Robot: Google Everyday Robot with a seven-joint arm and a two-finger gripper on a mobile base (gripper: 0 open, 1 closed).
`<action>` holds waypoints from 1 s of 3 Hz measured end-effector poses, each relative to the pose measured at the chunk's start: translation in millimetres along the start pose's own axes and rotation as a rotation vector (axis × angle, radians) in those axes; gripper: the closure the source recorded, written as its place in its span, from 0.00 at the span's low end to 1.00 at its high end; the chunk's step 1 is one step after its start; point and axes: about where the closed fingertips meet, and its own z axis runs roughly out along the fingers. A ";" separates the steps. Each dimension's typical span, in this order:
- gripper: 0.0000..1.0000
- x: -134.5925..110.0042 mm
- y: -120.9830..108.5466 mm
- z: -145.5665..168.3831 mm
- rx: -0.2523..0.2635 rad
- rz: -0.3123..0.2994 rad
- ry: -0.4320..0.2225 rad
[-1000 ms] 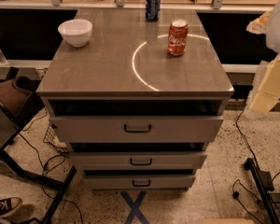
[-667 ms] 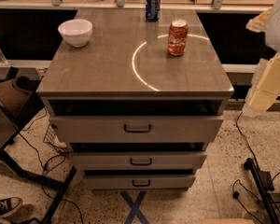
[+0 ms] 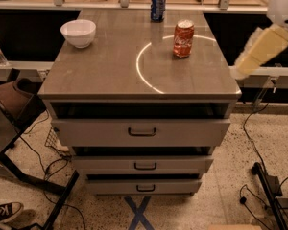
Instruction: Place coke can into white bowl
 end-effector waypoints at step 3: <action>0.00 -32.5 -77.6 53.3 0.182 0.120 -0.340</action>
Offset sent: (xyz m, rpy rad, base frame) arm 0.1353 0.0053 0.0051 0.4272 -0.3692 -0.0486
